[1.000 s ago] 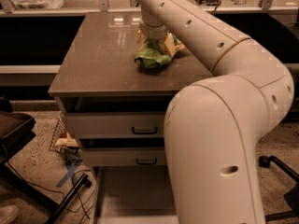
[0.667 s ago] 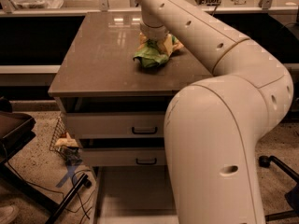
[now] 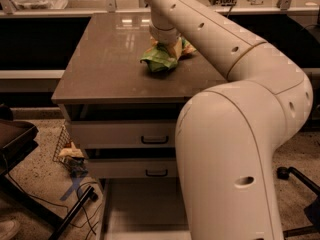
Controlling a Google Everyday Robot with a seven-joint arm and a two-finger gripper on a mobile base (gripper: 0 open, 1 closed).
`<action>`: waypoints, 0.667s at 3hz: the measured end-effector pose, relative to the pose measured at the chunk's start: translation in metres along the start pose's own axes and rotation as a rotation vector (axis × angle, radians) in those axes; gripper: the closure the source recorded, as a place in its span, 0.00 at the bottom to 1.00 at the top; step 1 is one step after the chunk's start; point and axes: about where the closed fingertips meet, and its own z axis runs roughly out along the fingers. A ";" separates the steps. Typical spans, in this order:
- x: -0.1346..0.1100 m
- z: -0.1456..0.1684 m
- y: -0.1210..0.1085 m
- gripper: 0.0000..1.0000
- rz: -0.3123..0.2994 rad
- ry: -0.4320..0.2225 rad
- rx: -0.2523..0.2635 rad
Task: Place green rice chip bag into bottom drawer
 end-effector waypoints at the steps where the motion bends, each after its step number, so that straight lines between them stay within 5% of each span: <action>1: 0.000 -0.002 0.001 1.00 0.001 0.000 0.001; 2: 0.000 -0.050 0.029 1.00 0.030 0.006 0.022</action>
Offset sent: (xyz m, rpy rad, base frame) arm -0.0948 -0.0636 0.1100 0.0729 -0.0512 -0.0544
